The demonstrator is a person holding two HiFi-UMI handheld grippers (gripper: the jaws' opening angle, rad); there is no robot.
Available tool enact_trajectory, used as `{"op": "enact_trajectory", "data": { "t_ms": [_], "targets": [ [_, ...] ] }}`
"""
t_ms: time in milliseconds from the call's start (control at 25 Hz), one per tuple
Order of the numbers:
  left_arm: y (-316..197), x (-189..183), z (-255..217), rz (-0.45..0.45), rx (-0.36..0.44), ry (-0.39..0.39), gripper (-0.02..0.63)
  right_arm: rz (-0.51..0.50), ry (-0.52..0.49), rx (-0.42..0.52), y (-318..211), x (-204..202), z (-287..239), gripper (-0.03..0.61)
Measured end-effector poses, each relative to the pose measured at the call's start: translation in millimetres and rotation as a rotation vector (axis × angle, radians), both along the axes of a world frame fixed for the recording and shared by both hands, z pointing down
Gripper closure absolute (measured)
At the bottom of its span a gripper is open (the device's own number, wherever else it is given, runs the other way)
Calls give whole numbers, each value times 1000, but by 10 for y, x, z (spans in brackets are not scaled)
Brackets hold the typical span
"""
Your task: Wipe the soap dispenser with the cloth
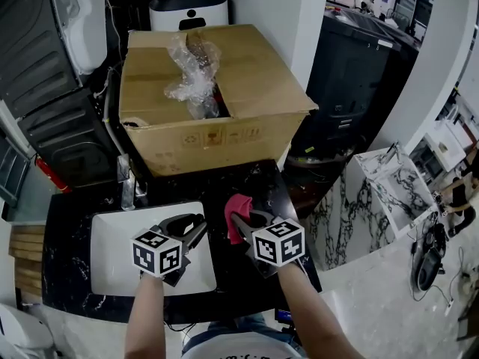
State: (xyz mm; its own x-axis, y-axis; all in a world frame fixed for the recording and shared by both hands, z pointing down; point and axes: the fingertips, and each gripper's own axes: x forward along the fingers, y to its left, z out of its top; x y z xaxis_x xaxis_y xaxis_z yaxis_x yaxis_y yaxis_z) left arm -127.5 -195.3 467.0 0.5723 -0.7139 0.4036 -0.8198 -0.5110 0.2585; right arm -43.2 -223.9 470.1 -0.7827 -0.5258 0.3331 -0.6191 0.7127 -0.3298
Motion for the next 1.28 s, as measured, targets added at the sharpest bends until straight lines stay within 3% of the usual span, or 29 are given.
{"op": "enact_trajectory", "data": {
  "t_ms": [360,640,720,840,960,1120,1200,1280],
  "targets": [
    [-35,11,40,-11,-36,-63,443,81,70,-93,-22,367,359,529],
    [-110,-46,90,-99,-181,-57,437,96,138,-114,53,463,491,529],
    [-142,-24,59,-108,-180,-48,442,90,161,-113,98,469,508,529],
    [-175,175,-62,0,-48,-127,448,113,162,-100,126,551,461,529],
    [-151,479,-154,196,97,-257,448,139,66,-58,121,655,245,528],
    [30,870,-204,500,289,-406,448,0,-84,11,276,563,-56,528],
    [95,953,-212,575,326,-439,446,-63,-41,-18,347,491,38,529],
    [109,962,-207,570,296,-435,445,-72,9,-61,375,473,164,528]
  ]
}}
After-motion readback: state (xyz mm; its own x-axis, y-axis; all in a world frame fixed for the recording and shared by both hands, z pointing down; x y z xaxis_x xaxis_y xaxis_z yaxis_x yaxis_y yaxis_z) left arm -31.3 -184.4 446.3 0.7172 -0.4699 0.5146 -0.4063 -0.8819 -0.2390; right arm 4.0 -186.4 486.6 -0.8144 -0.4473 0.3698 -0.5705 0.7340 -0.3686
